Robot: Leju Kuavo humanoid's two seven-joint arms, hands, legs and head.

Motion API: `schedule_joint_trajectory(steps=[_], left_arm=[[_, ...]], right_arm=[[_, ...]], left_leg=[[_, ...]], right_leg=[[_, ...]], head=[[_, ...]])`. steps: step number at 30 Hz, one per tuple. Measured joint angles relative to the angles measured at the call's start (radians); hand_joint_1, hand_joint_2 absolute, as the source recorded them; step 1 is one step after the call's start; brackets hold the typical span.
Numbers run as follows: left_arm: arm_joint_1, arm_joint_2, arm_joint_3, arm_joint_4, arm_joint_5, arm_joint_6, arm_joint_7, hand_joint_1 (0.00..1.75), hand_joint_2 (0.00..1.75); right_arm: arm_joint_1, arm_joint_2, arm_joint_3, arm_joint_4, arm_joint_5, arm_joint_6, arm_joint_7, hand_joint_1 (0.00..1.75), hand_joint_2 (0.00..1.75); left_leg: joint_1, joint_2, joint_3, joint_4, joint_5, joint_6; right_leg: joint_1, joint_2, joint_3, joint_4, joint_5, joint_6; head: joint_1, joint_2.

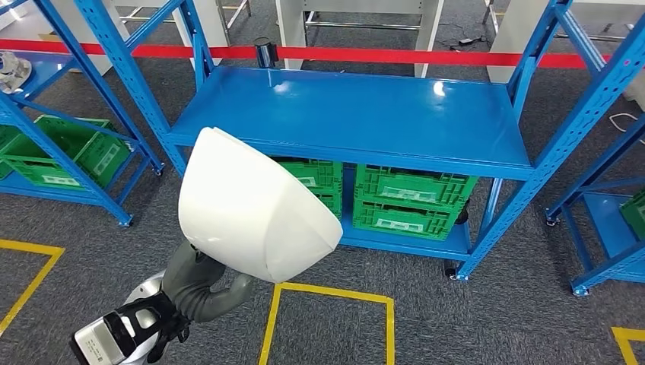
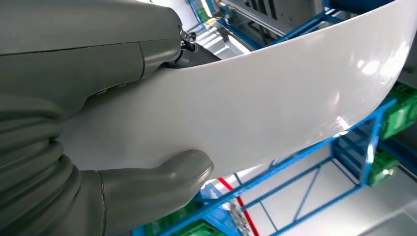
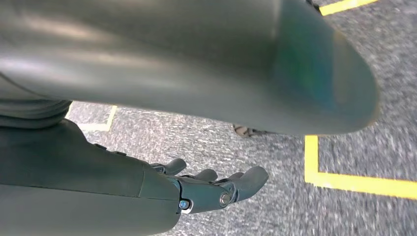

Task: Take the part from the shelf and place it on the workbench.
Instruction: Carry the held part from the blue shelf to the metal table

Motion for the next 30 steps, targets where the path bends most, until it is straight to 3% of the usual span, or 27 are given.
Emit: schedule_joint_trajectory(steps=[1, 3, 5, 6, 8, 10, 11, 13, 14, 15, 16, 17, 18, 20, 22, 24, 26, 28, 30], left_arm=[[-0.005, 0.002, -0.002, 0.005, 0.0, 0.001, 0.0, 1.75, 1.75], [-0.019, 0.005, -0.006, 0.013, -0.002, 0.003, 0.0, 1.75, 1.75], [-0.037, 0.006, -0.01, 0.02, -0.002, 0.005, 0.0, 1.75, 1.75], [-0.047, 0.006, -0.012, 0.023, -0.002, 0.006, 0.0, 1.75, 1.75], [-0.066, 0.006, -0.015, 0.031, 0.002, 0.007, 0.001, 1.75, 1.75], [-0.086, 0.006, -0.02, 0.039, 0.008, 0.006, 0.002, 1.75, 1.75], [-0.096, 0.006, -0.024, 0.044, 0.013, 0.004, 0.002, 1.75, 1.75], [-0.112, 0.005, -0.034, 0.058, 0.025, -0.004, 0.001, 1.75, 1.75], [-0.116, 0.004, -0.038, 0.066, 0.029, -0.008, 0.001, 1.75, 1.75], [-0.119, 0.004, -0.041, 0.074, 0.033, -0.012, 0.001, 1.75, 1.75], [-0.121, 0.004, -0.044, 0.081, 0.036, -0.015, 0.001, 1.75, 1.75], [-0.124, 0.004, -0.047, 0.087, 0.038, -0.018, 0.001, 1.75, 1.75], [-0.127, 0.003, -0.049, 0.091, 0.039, -0.02, 0.001, 1.75, 1.75], [-0.134, 0.001, -0.053, 0.096, 0.039, -0.023, 0.0, 1.75, 1.75], [-0.138, 0.001, -0.056, 0.099, 0.036, -0.023, 0.0, 1.75, 1.75], [-0.139, 0.005, -0.057, 0.097, 0.027, -0.02, 0.0, 1.75, 1.75], [-0.143, 0.013, -0.058, 0.093, 0.02, -0.016, -0.001, 1.75, 1.75], [-0.147, 0.022, -0.059, 0.09, 0.018, -0.013, -0.001, 1.75, 1.75], [-0.15, 0.03, -0.061, 0.091, 0.019, -0.012, -0.001, 1.75, 1.75]], right_arm=[[0.0, 0.0, 0.0, 0.0, 0.0, 0.002, -0.001, 0.0, 0.0], [-0.001, 0.0, 0.0, 0.0, 0.001, 0.003, -0.003, 0.0, 0.0], [-0.002, 0.0, 0.0, 0.0, 0.006, 0.005, -0.002, 0.0, 0.0], [-0.003, 0.0, 0.0, 0.0, 0.009, 0.006, -0.001, 0.0, 0.0], [-0.006, 0.0, 0.0, 0.0, 0.011, 0.01, 0.001, 0.0, 0.0], [-0.009, -0.001, 0.0, 0.0, 0.009, 0.014, 0.002, 0.0, 0.0], [-0.009, -0.002, 0.0, 0.0, 0.008, 0.014, 0.004, 0.0, 0.0], [-0.007, -0.003, 0.0, 0.0, 0.002, 0.011, 0.012, 0.0, 0.0], [-0.005, -0.003, 0.0, 0.0, 0.0, 0.007, 0.017, 0.0, 0.0], [-0.003, -0.003, 0.0, 0.0, -0.003, 0.002, 0.021, 0.0, 0.0], [-0.001, -0.004, 0.0, 0.0, -0.005, -0.003, 0.024, 0.0, 0.0], [0.0, -0.004, -0.001, 0.0, -0.008, -0.009, 0.026, 0.0, 0.0], [0.0, -0.006, -0.002, 0.0, -0.012, -0.015, 0.028, 0.0, 0.0], [0.0, -0.012, -0.005, 0.0, -0.019, -0.024, 0.03, 0.0, 0.0], [0.0, -0.018, -0.007, 0.0, -0.022, -0.026, 0.03, 0.0, 0.0], [-0.001, -0.023, -0.007, 0.0, -0.018, -0.023, 0.024, 0.0, 0.0], [-0.001, -0.03, -0.007, 0.0, -0.014, -0.019, 0.015, 0.0, 0.0], [0.0, -0.037, -0.007, 0.0, -0.016, -0.017, 0.01, 0.0, 0.0], [0.0, -0.041, -0.007, 0.0, -0.021, -0.018, 0.01, 0.0, 0.0]], left_leg=[[0.001, 0.004, 0.019, -0.01, 0.014, -0.001], [0.002, 0.027, 0.105, -0.135, 0.062, 0.001], [-0.006, 0.06, 0.174, -0.246, 0.084, 0.015], [-0.011, 0.069, 0.185, -0.269, 0.082, 0.024], [-0.016, 0.057, 0.18, -0.274, 0.082, 0.042], [-0.011, 0.039, 0.178, -0.282, 0.088, 0.058], [-0.009, 0.03, 0.178, -0.286, 0.092, 0.065], [-0.009, 0.012, 0.172, -0.286, 0.096, 0.075], [-0.01, 0.001, 0.17, -0.285, 0.097, 0.077], [-0.011, -0.011, 0.168, -0.283, 0.098, 0.078], [-0.012, -0.024, 0.166, -0.281, 0.099, 0.078], [-0.012, -0.037, 0.165, -0.277, 0.098, 0.077], [-0.012, -0.049, 0.164, -0.272, 0.098, 0.075], [-0.013, -0.07, 0.157, -0.263, 0.097, 0.067], [-0.011, -0.088, 0.147, -0.26, 0.102, 0.054], [-0.01, -0.1, 0.139, -0.261, 0.106, 0.041], [-0.012, -0.07, 0.12, -0.224, 0.083, 0.031], [-0.01, -0.022, 0.066, -0.109, 0.022, 0.021], [-0.003, -0.004, 0.015, 0.003, -0.019, 0.012]], right_leg=[[0.0, -0.01, -0.003, 0.0, 0.003, 0.002], [0.0, -0.028, -0.003, 0.001, 0.004, 0.006], [0.003, -0.044, -0.003, 0.001, 0.005, 0.013], [0.005, -0.051, -0.003, 0.001, 0.005, 0.019], [0.007, -0.065, -0.001, 0.0, 0.006, 0.032], [0.005, -0.046, -0.008, 0.019, -0.01, 0.044], [0.003, -0.024, -0.025, 0.055, -0.032, 0.048], [0.002, 0.018, -0.089, 0.182, -0.095, 0.052], [0.003, 0.025, -0.122, 0.246, -0.117, 0.052], [0.003, 0.027, -0.145, 0.284, -0.122, 0.051], [0.003, 0.029, -0.149, 0.284, -0.105, 0.05], [0.003, 0.033, -0.134, 0.244, -0.072, 0.047], [0.002, 0.045, -0.104, 0.176, -0.03, 0.044], [0.002, 0.084, -0.054, 0.06, 0.016, 0.039], [0.004, 0.099, -0.044, 0.026, 0.021, 0.035], [0.003, 0.077, -0.044, 0.021, 0.029, 0.024], [-0.003, 0.053, -0.04, 0.013, 0.035, 0.012], [-0.004, 0.028, -0.04, 0.011, 0.036, 0.006], [-0.003, 0.001, -0.041, 0.012, 0.035, 0.005]], head=[[-0.001, 0.0], [-0.002, 0.0], [-0.003, 0.0], [-0.002, 0.0], [-0.001, 0.0], [0.001, 0.0], [0.004, 0.0], [0.009, 0.0], [0.011, 0.0], [0.011, 0.0], [0.012, 0.0], [0.012, 0.0], [0.013, 0.0], [0.015, 0.0], [0.015, 0.0], [0.016, 0.0], [0.009, 0.0], [0.0, 0.0], [-0.002, 0.0]])
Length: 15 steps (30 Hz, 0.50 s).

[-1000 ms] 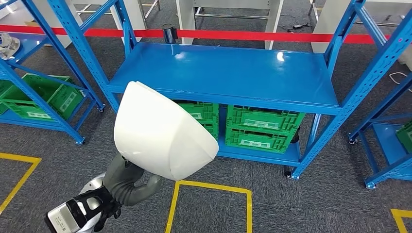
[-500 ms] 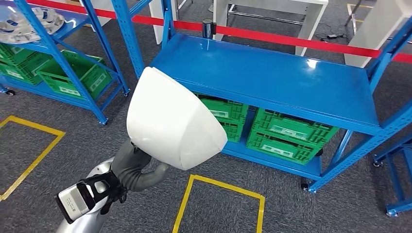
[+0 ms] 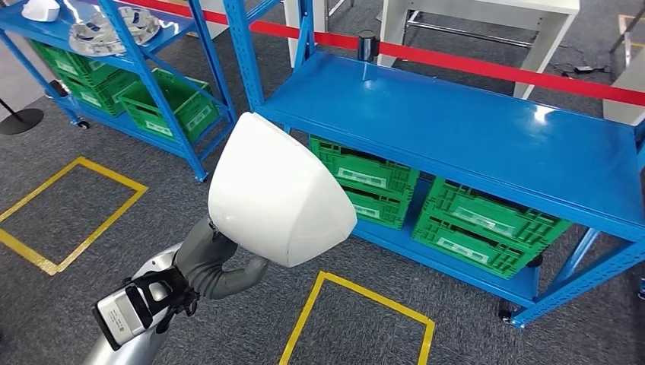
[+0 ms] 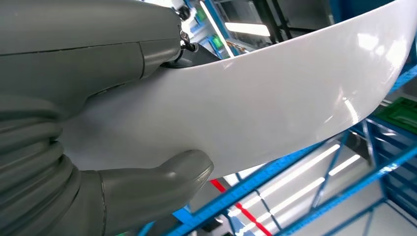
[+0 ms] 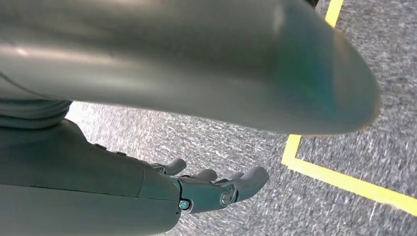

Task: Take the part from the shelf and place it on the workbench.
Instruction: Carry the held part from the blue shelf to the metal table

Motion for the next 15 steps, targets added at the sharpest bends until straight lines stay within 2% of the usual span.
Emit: schedule_joint_trajectory(steps=[1, 2, 3, 4, 5, 6, 7, 9, 10, 12, 13, 14, 15], left_arm=[[-0.004, 0.004, -0.001, 0.001, 0.001, 0.001, 0.0, 1.75, 1.75], [-0.011, 0.008, -0.004, 0.003, 0.004, 0.004, 0.0, 1.75, 1.75], [-0.021, 0.011, -0.006, 0.004, 0.007, 0.008, 0.0, 1.75, 1.75], [-0.034, 0.014, -0.008, 0.006, 0.012, 0.012, 0.0, 1.75, 1.75], [-0.046, 0.016, -0.012, 0.008, 0.019, 0.017, 0.0, 1.75, 1.75], [-0.057, 0.018, -0.014, 0.01, 0.026, 0.019, 0.0, 1.75, 1.75], [-0.065, 0.021, -0.017, 0.013, 0.034, 0.022, 0.0, 1.75, 1.75], [-0.074, 0.027, -0.022, 0.018, 0.047, 0.024, 0.0, 1.75, 1.75], [-0.077, 0.03, -0.023, 0.02, 0.052, 0.025, 0.0, 1.75, 1.75], [-0.083, 0.032, -0.026, 0.022, 0.057, 0.028, 0.0, 1.75, 1.75], [-0.084, 0.031, -0.027, 0.024, 0.056, 0.03, 0.0, 1.75, 1.75], [-0.085, 0.03, -0.029, 0.026, 0.053, 0.032, 0.0, 1.75, 1.75], [-0.083, 0.029, -0.031, 0.028, 0.048, 0.036, 0.0, 1.75, 1.75]], right_arm=[[0.0, -0.001, 0.0, 0.0, -0.002, 0.0, 0.0, 0.0, 0.0], [-0.001, -0.001, 0.0, 0.0, -0.002, -0.001, 0.001, 0.0, 0.0], [-0.001, 0.0, 0.0, 0.0, -0.003, -0.001, 0.002, 0.0, 0.0], [-0.001, 0.0, 0.0, 0.0, -0.003, 0.0, 0.003, 0.0, 0.0], [-0.001, 0.0, 0.0, 0.0, -0.001, 0.0, 0.004, 0.0, 0.0], [-0.002, 0.0, 0.0, 0.0, 0.0, 0.001, 0.007, 0.0, 0.0], [-0.003, 0.0, 0.0, 0.0, 0.002, 0.001, 0.01, 0.0, 0.0], [-0.005, 0.0, 0.0, 0.0, 0.008, 0.002, 0.021, 0.0, 0.0], [-0.006, 0.0, 0.0, 0.0, 0.011, 0.004, 0.025, 0.0, 0.0], [-0.006, 0.0, 0.0, 0.0, 0.014, 0.008, 0.034, 0.0, 0.0], [-0.004, 0.0, 0.0, 0.0, 0.015, 0.01, 0.038, 0.0, 0.0], [-0.002, 0.0, 0.0, 0.0, 0.015, 0.013, 0.043, 0.0, 0.0], [0.001, 0.0, 0.0, 0.0, 0.015, 0.015, 0.046, 0.0, 0.0]], left_leg=[[0.003, 0.003, -0.003, 0.009, 0.006, -0.003], [0.005, 0.008, 0.014, -0.022, 0.03, -0.004], [0.007, 0.019, 0.049, -0.086, 0.063, -0.005], [0.006, 0.039, 0.086, -0.159, 0.088, -0.003], [0.004, 0.057, 0.117, -0.219, 0.107, 0.002], [0.001, 0.069, 0.134, -0.255, 0.115, 0.009], [-0.003, 0.072, 0.138, -0.267, 0.114, 0.017], [-0.005, 0.051, 0.134, -0.269, 0.119, 0.034], [-0.003, 0.041, 0.134, -0.272, 0.123, 0.041], [0.001, 0.022, 0.135, -0.279, 0.13, 0.054], [0.001, 0.012, 0.133, -0.28, 0.132, 0.059], [0.0, 0.001, 0.13, -0.28, 0.133, 0.062], [-0.001, -0.011, 0.128, -0.279, 0.133, 0.063]], right_leg=[[0.0, -0.013, 0.0, 0.0, -0.001, 0.001], [-0.001, -0.026, 0.001, 0.001, -0.001, 0.002], [-0.001, -0.038, 0.002, 0.002, -0.003, 0.005], [-0.001, -0.05, 0.004, 0.002, -0.005, 0.008], [0.001, -0.06, 0.005, 0.003, -0.007, 0.013], [0.003, -0.068, 0.007, 0.004, -0.008, 0.02], [0.005, -0.076, 0.008, 0.003, -0.008, 0.027], [0.005, -0.089, 0.011, -0.001, -0.007, 0.041], [0.003, -0.079, 0.011, 0.004, -0.013, 0.048], [-0.001, -0.028, -0.015, 0.065, -0.053, 0.055], [-0.002, 0.003, -0.045, 0.127, -0.086, 0.056], [-0.001, 0.019, -0.081, 0.199, -0.119, 0.056], [0.0, 0.025, -0.114, 0.259, -0.139, 0.056]], head=[[-0.001, 0.0], [-0.001, 0.0], [-0.002, 0.0], [-0.002, 0.0], [-0.002, 0.0], [-0.001, 0.0], [0.0, 0.0], [0.001, 0.0], [0.002, 0.0], [0.006, 0.0], [0.009, 0.0], [0.012, 0.0], [0.013, 0.0]])
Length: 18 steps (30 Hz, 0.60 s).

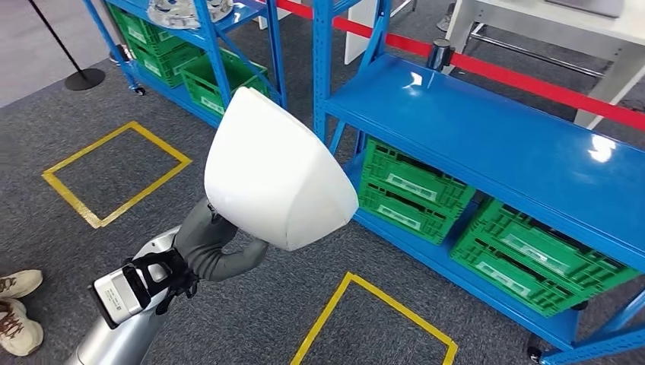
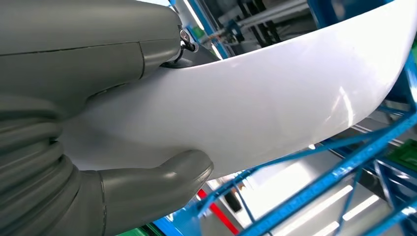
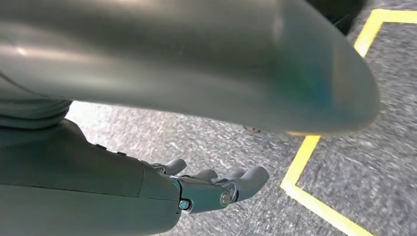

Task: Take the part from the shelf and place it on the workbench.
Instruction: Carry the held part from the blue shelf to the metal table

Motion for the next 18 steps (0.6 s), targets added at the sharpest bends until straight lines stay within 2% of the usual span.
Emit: schedule_joint_trajectory(steps=[1, 2, 3, 4, 5, 6, 7, 9, 10, 11, 12, 13, 14, 15, 16, 17, 18], left_arm=[[0.001, -0.001, -0.002, 0.002, -0.005, 0.005, 0.0, 1.75, 1.75], [0.002, -0.001, -0.004, 0.004, -0.009, 0.01, 0.0, 1.75, 1.75], [0.002, -0.001, -0.006, 0.005, -0.014, 0.015, 0.0, 1.75, 1.75], [0.003, -0.001, -0.006, 0.006, -0.018, 0.02, 0.0, 1.75, 1.75], [0.003, -0.001, -0.007, 0.006, -0.022, 0.023, 0.0, 1.75, 1.75], [0.004, -0.001, -0.007, 0.005, -0.027, 0.025, 0.0, 1.75, 1.75], [0.005, -0.001, -0.008, 0.005, -0.03, 0.026, 0.0, 1.75, 1.75], [0.006, 0.003, -0.009, 0.004, -0.033, 0.025, 0.0, 1.75, 1.75], [0.006, 0.005, -0.01, 0.004, -0.033, 0.023, 0.0, 1.75, 1.75], [0.004, 0.008, -0.011, 0.004, -0.031, 0.02, 0.0, 1.75, 1.75], [-0.001, 0.01, -0.012, 0.004, -0.028, 0.016, 0.0, 1.75, 1.75], [-0.005, 0.011, -0.012, 0.005, -0.025, 0.012, 0.0, 1.75, 1.75], [-0.009, 0.011, -0.013, 0.008, -0.022, 0.009, 0.0, 1.75, 1.75], [-0.011, 0.011, -0.015, 0.01, -0.02, 0.007, 0.001, 1.75, 1.75], [-0.012, 0.01, -0.016, 0.012, -0.02, 0.006, 0.002, 1.75, 1.75], [-0.013, 0.01, -0.018, 0.014, -0.02, 0.006, 0.005, 1.75, 1.75], [-0.014, 0.009, -0.02, 0.015, -0.022, 0.008, 0.007, 1.75, 1.75]], right_arm=[[0.002, 0.0, 0.0, 0.0, 0.001, 0.002, 0.002, 0.0, 0.0], [0.004, 0.0, 0.0, 0.0, 0.002, 0.003, 0.004, 0.0, 0.0], [0.004, 0.0, 0.0, 0.0, 0.004, 0.004, 0.009, 0.0, 0.0], [0.003, 0.0, 0.0, 0.0, 0.004, 0.003, 0.017, 0.0, 0.0], [0.003, 0.0, 0.0, 0.0, 0.003, 0.002, 0.028, 0.0, 0.0], [0.002, 0.0, -0.001, 0.0, 0.001, 0.0, 0.04, 0.0, 0.0], [0.002, 0.001, -0.002, 0.0, -0.002, -0.002, 0.051, 0.0, 0.0], [0.0, 0.003, -0.007, 0.0, -0.012, -0.008, 0.071, 0.0, 0.0], [-0.002, 0.005, -0.011, 0.0, -0.017, -0.013, 0.08, 0.0, 0.0], [-0.002, 0.008, -0.016, 0.0, -0.023, -0.019, 0.09, 0.0, 0.0], [-0.002, 0.01, -0.02, 0.0, -0.026, -0.026, 0.099, 0.0, 0.0], [-0.001, 0.011, -0.023, 0.0, -0.028, -0.032, 0.106, 0.0, 0.0], [0.001, 0.011, -0.027, 0.0, -0.03, -0.036, 0.112, 0.0, 0.0], [0.003, 0.011, -0.03, 0.0, -0.03, -0.039, 0.117, 0.0, 0.0], [0.004, 0.012, -0.033, 0.0, -0.031, -0.041, 0.119, 0.0, 0.0], [0.004, 0.012, -0.037, 0.0, -0.031, -0.041, 0.12, 0.0, 0.0], [0.004, 0.013, -0.039, 0.0, -0.031, -0.041, 0.12, 0.0, 0.0]], left_leg=[[-0.001, -0.014, -0.002, 0.001, 0.001, 0.001], [-0.002, -0.028, -0.003, 0.004, 0.001, 0.0], [-0.002, -0.042, -0.003, 0.007, 0.001, -0.001], [-0.002, -0.056, -0.004, 0.01, 0.001, -0.002], [-0.003, -0.068, -0.006, 0.014, 0.001, -0.006], [-0.004, -0.08, -0.009, 0.017, 0.001, -0.011], [-0.004, -0.09, -0.013, 0.018, 0.003, -0.017], [-0.002, -0.111, -0.019, 0.013, 0.008, -0.031], [-0.002, -0.108, -0.022, 0.014, 0.009, -0.037], [-0.003, -0.09, -0.03, 0.026, 0.001, -0.042], [-0.004, -0.062, -0.046, 0.059, -0.02, -0.047], [-0.004, -0.028, -0.07, 0.113, -0.05, -0.051], [-0.003, -0.005, -0.103, 0.18, -0.085, -0.055], [0.0, 0.007, -0.133, 0.245, -0.112, -0.06], [0.002, 0.011, -0.151, 0.286, -0.124, -0.062], [0.005, 0.015, -0.151, 0.29, -0.116, -0.064], [0.006, 0.021, -0.129, 0.252, -0.091, -0.065]], right_leg=[[0.002, 0.002, -0.019, 0.03, -0.001, -0.001], [0.003, 0.005, -0.017, 0.019, 0.019, -0.004], [0.004, 0.011, 0.004, -0.031, 0.055, -0.008], [0.003, 0.03, 0.038, -0.104, 0.094, -0.013], [0.003, 0.052, 0.068, -0.17, 0.121, -0.016], [0.003, 0.068, 0.09, -0.218, 0.135, -0.018], [0.004, 0.078, 0.099, -0.24, 0.138, -0.021], [0.005, 0.059, 0.101, -0.246, 0.139, -0.029], [0.004, 0.047, 0.102, -0.25, 0.143, -0.036], [0.002, 0.034, 0.104, -0.254, 0.146, -0.043], [-0.001, 0.021, 0.105, -0.258, 0.148, -0.05], [0.0, 0.007, 0.106, -0.259, 0.148, -0.053], [0.001, -0.007, 0.106, -0.259, 0.147, -0.056], [0.001, -0.021, 0.106, -0.259, 0.147, -0.056], [0.001, -0.035, 0.106, -0.259, 0.146, -0.056], [0.001, -0.048, 0.107, -0.259, 0.145, -0.055], [0.001, -0.06, 0.109, -0.258, 0.143, -0.053]], head=[[0.001, 0.0], [0.001, 0.0], [0.002, 0.0], [0.003, 0.0], [0.004, 0.0], [0.004, 0.0], [0.005, 0.0], [0.004, 0.0], [0.004, 0.0], [0.001, 0.0], [-0.003, 0.0], [-0.007, 0.0], [-0.011, 0.0], [-0.012, 0.0], [-0.012, 0.0], [-0.012, 0.0], [-0.013, 0.0]])
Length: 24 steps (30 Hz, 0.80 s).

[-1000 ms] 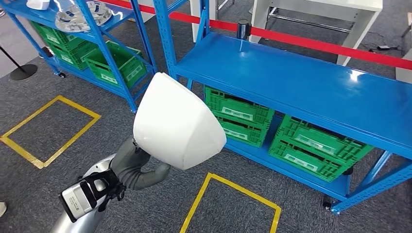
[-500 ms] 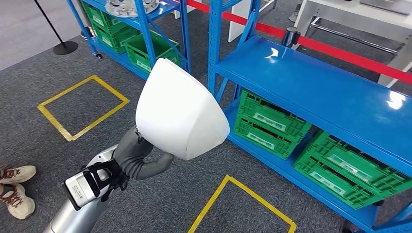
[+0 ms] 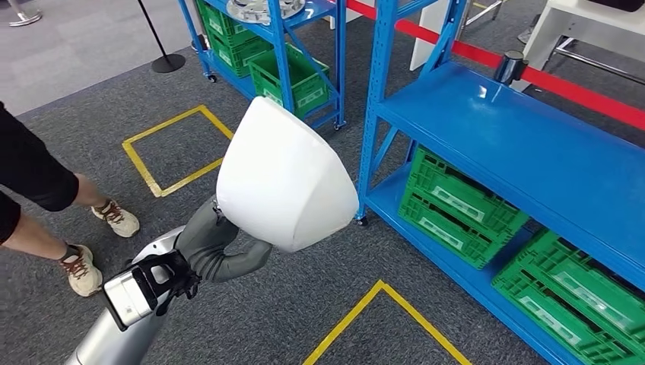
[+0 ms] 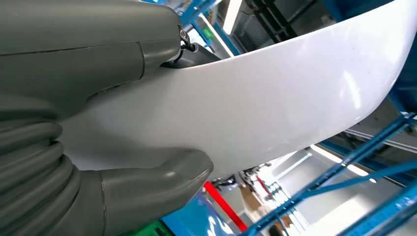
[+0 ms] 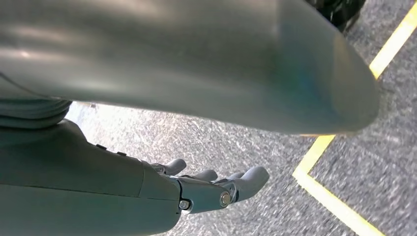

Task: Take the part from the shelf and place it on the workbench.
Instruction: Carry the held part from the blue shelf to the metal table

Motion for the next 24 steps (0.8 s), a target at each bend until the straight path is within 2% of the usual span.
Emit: schedule_joint_trajectory(steps=[1, 2, 3, 4, 5, 7, 8, 9, 11, 12, 13, 14, 15, 16, 18, 19, 20, 22, 23, 24], left_arm=[[-0.001, -0.001, -0.002, -0.002, -0.002, 0.001, 0.004, 1.75, 1.75], [-0.003, -0.002, -0.004, -0.005, -0.003, 0.003, 0.009, 1.75, 1.75], [-0.005, -0.005, -0.005, -0.009, -0.005, 0.003, 0.015, 1.75, 1.75], [-0.006, -0.008, -0.007, -0.015, -0.005, 0.004, 0.022, 1.75, 1.75], [-0.007, -0.01, -0.008, -0.019, -0.006, 0.004, 0.029, 1.75, 1.75], [-0.007, -0.013, -0.01, -0.029, -0.008, 0.004, 0.042, 1.75, 1.75], [-0.007, -0.015, -0.011, -0.035, -0.01, 0.004, 0.048, 1.75, 1.75], [-0.007, -0.019, -0.012, -0.041, -0.013, 0.004, 0.053, 1.75, 1.75], [-0.005, -0.026, -0.014, -0.052, -0.02, 0.004, 0.06, 1.75, 1.75], [-0.002, -0.029, -0.014, -0.056, -0.024, 0.004, 0.064, 1.75, 1.75], [0.001, -0.029, -0.015, -0.058, -0.029, 0.004, 0.066, 1.75, 1.75], [0.005, -0.029, -0.016, -0.059, -0.034, 0.004, 0.068, 1.75, 1.75], [0.009, -0.029, -0.016, -0.06, -0.038, 0.004, 0.069, 1.75, 1.75], [0.012, -0.029, -0.016, -0.061, -0.042, 0.004, 0.07, 1.75, 1.75], [0.015, -0.03, -0.016, -0.064, -0.05, 0.002, 0.07, 1.75, 1.75], [0.016, -0.031, -0.016, -0.066, -0.054, 0.002, 0.071, 1.75, 1.75], [0.018, -0.032, -0.016, -0.068, -0.057, 0.001, 0.072, 1.75, 1.75], [0.024, -0.033, -0.016, -0.075, -0.06, 0.001, 0.074, 1.75, 1.75], [0.026, -0.033, -0.016, -0.078, -0.059, 0.002, 0.075, 1.75, 1.75], [0.027, -0.033, -0.016, -0.08, -0.057, 0.004, 0.075, 1.75, 1.75]], right_arm=[[0.0, 0.002, -0.002, 0.0, 0.0, 0.0, 0.0, 0.0, 0.0], [-0.001, 0.003, -0.003, 0.0, 0.0, 0.0, 0.0, 0.0, 0.0], [-0.001, 0.004, -0.004, 0.0, 0.0, 0.0, -0.001, 0.0, 0.0], [-0.001, 0.005, -0.005, 0.0, -0.002, 0.002, -0.003, 0.0, 0.0], [-0.002, 0.006, -0.007, 0.0, -0.003, 0.003, -0.005, 0.0, 0.0], [-0.005, 0.008, -0.008, 0.0, -0.006, 0.006, -0.013, 0.0, 0.0], [-0.006, 0.01, -0.009, 0.0, -0.006, 0.006, -0.018, 0.0, 0.0], [-0.007, 0.012, -0.009, 0.0, -0.006, 0.006, -0.023, 0.0, 0.0], [-0.005, 0.014, -0.009, 0.0, -0.003, 0.007, -0.033, 0.0, 0.0], [-0.004, 0.015, -0.009, 0.0, -0.001, 0.008, -0.035, 0.0, 0.0], [-0.002, 0.016, -0.009, 0.0, 0.001, 0.01, -0.037, 0.0, 0.0], [-0.001, 0.016, -0.009, 0.0, 0.005, 0.012, -0.037, 0.0, 0.0], [-0.001, 0.016, -0.009, 0.0, 0.008, 0.015, -0.037, 0.0, 0.0], [-0.002, 0.016, -0.009, 0.0, 0.011, 0.019, -0.037, 0.0, 0.0], [-0.003, 0.016, -0.009, 0.0, 0.016, 0.025, -0.038, 0.0, 0.0], [-0.003, 0.016, -0.009, 0.0, 0.018, 0.026, -0.038, 0.0, 0.0], [-0.004, 0.016, -0.008, 0.0, 0.021, 0.027, -0.038, 0.0, 0.0], [-0.005, 0.018, -0.006, 0.0, 0.028, 0.03, -0.038, 0.0, 0.0], [-0.005, 0.018, -0.005, 0.0, 0.032, 0.032, -0.038, 0.0, 0.0], [-0.005, 0.019, -0.004, 0.0, 0.035, 0.035, -0.037, 0.0, 0.0]], left_leg=[[0.001, 0.016, 0.039, -0.069, 0.034, 0.001], [-0.002, 0.043, 0.078, -0.14, 0.058, 0.004], [-0.004, 0.063, 0.108, -0.197, 0.076, 0.01], [-0.007, 0.077, 0.124, -0.228, 0.081, 0.018], [-0.01, 0.078, 0.126, -0.236, 0.079, 0.026], [-0.01, 0.051, 0.124, -0.239, 0.082, 0.04], [-0.008, 0.039, 0.125, -0.242, 0.085, 0.047], [-0.006, 0.027, 0.126, -0.246, 0.088, 0.054], [-0.004, 0.003, 0.126, -0.248, 0.091, 0.062], [-0.005, -0.011, 0.125, -0.248, 0.091, 0.063], [-0.006, -0.026, 0.125, -0.247, 0.091, 0.064], [-0.007, -0.041, 0.125, -0.246, 0.091, 0.064], [-0.007, -0.057, 0.125, -0.243, 0.091, 0.064], [-0.007, -0.072, 0.125, -0.241, 0.091, 0.062], [-0.007, -0.099, 0.122, -0.236, 0.09, 0.056], [-0.007, -0.11, 0.119, -0.234, 0.09, 0.05], [-0.007, -0.121, 0.116, -0.235, 0.091, 0.043], [-0.004, -0.138, 0.111, -0.239, 0.096, 0.028], [-0.005, -0.128, 0.107, -0.235, 0.093, 0.023], [-0.006, -0.106, 0.097, -0.216, 0.081, 0.019]], right_leg=[[0.0, -0.012, 0.003, 0.0, -0.003, 0.003], [0.002, -0.023, 0.007, 0.001, -0.006, 0.008], [0.005, -0.033, 0.01, 0.002, -0.01, 0.013], [0.008, -0.042, 0.013, 0.002, -0.013, 0.019], [0.011, -0.051, 0.016, 0.002, -0.015, 0.025], [0.008, -0.064, 0.022, 0.0, -0.019, 0.038], [0.005, -0.048, 0.022, 0.009, -0.028, 0.044], [0.002, -0.021, 0.012, 0.036, -0.047, 0.048], [-0.001, 0.042, -0.044, 0.153, -0.109, 0.051], [0.0, 0.055, -0.081, 0.223, -0.137, 0.052], [0.001, 0.06, -0.111, 0.274, -0.149, 0.052], [0.002, 0.062, -0.124, 0.288, -0.14, 0.05], [0.002, 0.066, -0.116, 0.26, -0.111, 0.048], [0.002, 0.076, -0.092, 0.199, -0.07, 0.044], [0.0, 0.12, -0.037, 0.068, -0.011, 0.038], [0.0, 0.135, -0.022, 0.031, 0.0, 0.036], [0.002, 0.141, -0.016, 0.017, 0.0, 0.034], [0.004, 0.119, -0.014, 0.011, 0.003, 0.024], [0.003, 0.107, -0.012, 0.007, 0.006, 0.016], [0.001, 0.094, -0.009, 0.003, 0.009, 0.009]], head=[[-0.001, 0.0], [-0.002, 0.0], [-0.002, 0.0], [-0.001, 0.0], [0.0, 0.0], [0.003, 0.0], [0.003, 0.0], [0.005, 0.0], [0.012, 0.0], [0.014, 0.0], [0.016, 0.0], [0.017, 0.0], [0.017, 0.0], [0.018, 0.0], [0.02, 0.0], [0.02, 0.0], [0.021, 0.0], [0.021, 0.0], [0.019, 0.0], [0.016, 0.0]])
